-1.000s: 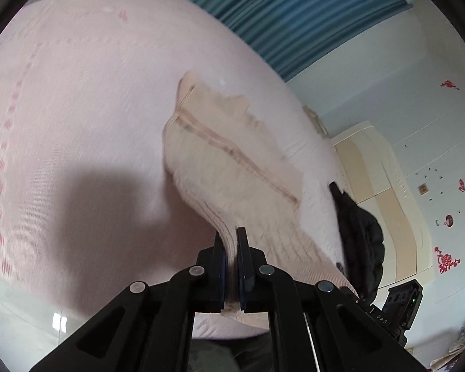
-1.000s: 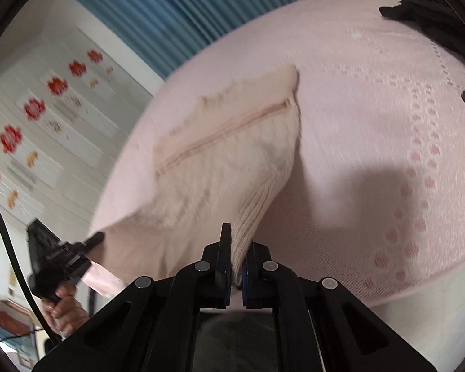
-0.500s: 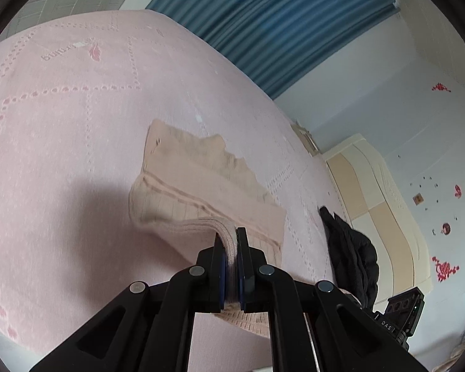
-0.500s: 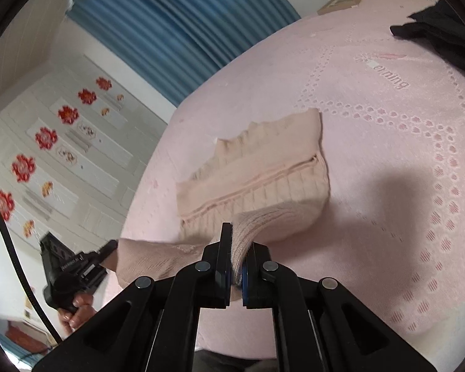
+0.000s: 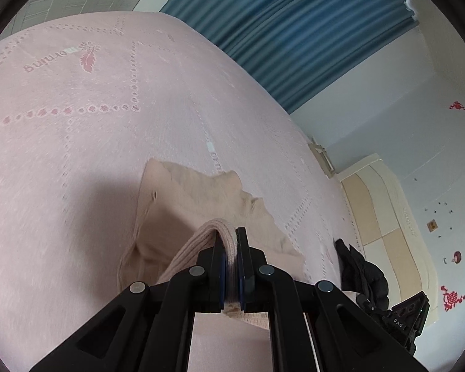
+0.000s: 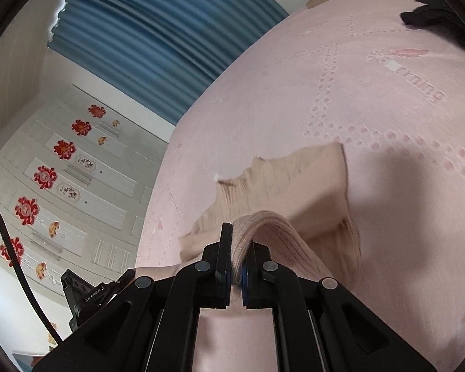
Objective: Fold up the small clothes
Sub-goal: 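Lift the held hem with both tools and fold it over toward the collar, then open both tools and release the folded hem onto the sweater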
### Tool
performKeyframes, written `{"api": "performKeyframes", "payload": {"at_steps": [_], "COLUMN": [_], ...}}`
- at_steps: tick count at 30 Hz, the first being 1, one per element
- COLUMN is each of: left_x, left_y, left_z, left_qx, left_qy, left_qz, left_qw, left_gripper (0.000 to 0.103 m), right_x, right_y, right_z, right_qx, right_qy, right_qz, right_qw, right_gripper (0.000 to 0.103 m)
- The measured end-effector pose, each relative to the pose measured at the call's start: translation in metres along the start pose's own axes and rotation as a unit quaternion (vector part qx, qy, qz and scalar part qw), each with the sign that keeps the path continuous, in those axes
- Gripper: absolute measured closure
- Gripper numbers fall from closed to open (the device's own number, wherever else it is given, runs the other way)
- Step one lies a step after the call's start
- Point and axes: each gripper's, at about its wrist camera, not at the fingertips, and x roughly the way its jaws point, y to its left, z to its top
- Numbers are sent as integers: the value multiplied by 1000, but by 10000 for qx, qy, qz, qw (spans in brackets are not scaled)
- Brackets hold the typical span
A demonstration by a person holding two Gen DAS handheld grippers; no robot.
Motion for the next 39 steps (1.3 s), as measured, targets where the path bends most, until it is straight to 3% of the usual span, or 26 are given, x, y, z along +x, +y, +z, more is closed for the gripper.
{"api": "performKeyframes", "payload": {"at_steps": [12,14,15,17,19,22,26,30,32,33,34,35,37,39], "left_x": [106,122,125,124,118,117,135,157,165,166,165,164,153,152], "left_y": [30,31,32,32,30,28,23,13,12,13,14,14,23,32], "left_z": [49,54,55,58,59,57,49,41,37,36,35,36,40,42], "left_qx": [-73,-54,-77,-73,68,222,534,1024,1243,1358,1501,1556,1318,1124], "left_qy": [357,488,455,163,-82,-147,118,309,355,319,278,237,-40,-3], "left_qz": [227,330,370,458,343,304,593,1236,1522,1637,1738,1719,1557,1464], "left_qw": [9991,9983,9982,9988,9994,9992,9967,9866,9799,9766,9729,9725,9790,9828], "left_gripper": [96,95,92,63,47,43,45,46,67,72,88,96,97,97], "right_x": [107,127,136,141,139,136,147,165,174,176,176,177,173,159], "right_y": [-35,-39,-38,-35,-32,-29,-36,-50,-58,-60,-59,-56,-51,-50], "right_z": [45,52,54,55,54,46,40,41,41,40,38,36,33,34], "right_qx": [68,-64,-260,-585,-952,-1499,-1813,-1706,-1649,-1677,-1735,-1873,-2086,-2037], "right_qy": [283,419,499,397,274,111,81,227,302,301,301,350,191,-188], "right_qz": [-271,-484,-655,-878,-905,-1162,-1646,-1945,-2040,-2040,-2022,-1950,-1936,-1836], "right_qw": [9992,9979,9963,9936,9910,9818,9695,9657,9645,9640,9634,9621,9585,9615], "right_gripper": [98,92,90,81,65,63,63,64,72,75,86,97,98,98]}}
